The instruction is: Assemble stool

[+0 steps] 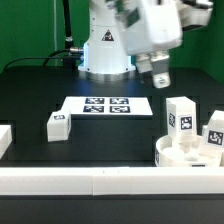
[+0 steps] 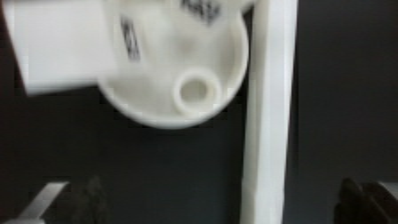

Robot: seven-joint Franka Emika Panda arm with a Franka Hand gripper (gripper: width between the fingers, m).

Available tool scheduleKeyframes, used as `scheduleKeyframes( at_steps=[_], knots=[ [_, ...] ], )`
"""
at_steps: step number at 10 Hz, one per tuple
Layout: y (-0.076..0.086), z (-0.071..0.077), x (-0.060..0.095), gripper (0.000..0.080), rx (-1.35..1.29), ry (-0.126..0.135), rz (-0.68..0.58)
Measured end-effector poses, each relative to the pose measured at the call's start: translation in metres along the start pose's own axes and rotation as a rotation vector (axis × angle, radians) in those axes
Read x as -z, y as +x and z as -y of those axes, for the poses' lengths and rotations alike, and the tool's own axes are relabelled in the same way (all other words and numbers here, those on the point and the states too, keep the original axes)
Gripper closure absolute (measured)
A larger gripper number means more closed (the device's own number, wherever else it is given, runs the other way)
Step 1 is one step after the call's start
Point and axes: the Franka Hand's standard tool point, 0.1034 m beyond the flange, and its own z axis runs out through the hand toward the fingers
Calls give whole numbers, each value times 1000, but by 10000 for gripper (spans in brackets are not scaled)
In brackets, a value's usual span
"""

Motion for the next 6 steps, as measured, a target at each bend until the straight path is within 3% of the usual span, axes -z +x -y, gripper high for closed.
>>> scheduleKeyframes(
  at_steps=[1, 4, 5, 6],
  knots=[
    [9, -2, -2, 151, 17, -2, -8],
    [6, -2, -3, 151, 73, -5, -7],
    [6, -4, -3, 151, 216, -25, -4],
    [8, -6, -4, 151, 416, -96, 5]
  ],
)
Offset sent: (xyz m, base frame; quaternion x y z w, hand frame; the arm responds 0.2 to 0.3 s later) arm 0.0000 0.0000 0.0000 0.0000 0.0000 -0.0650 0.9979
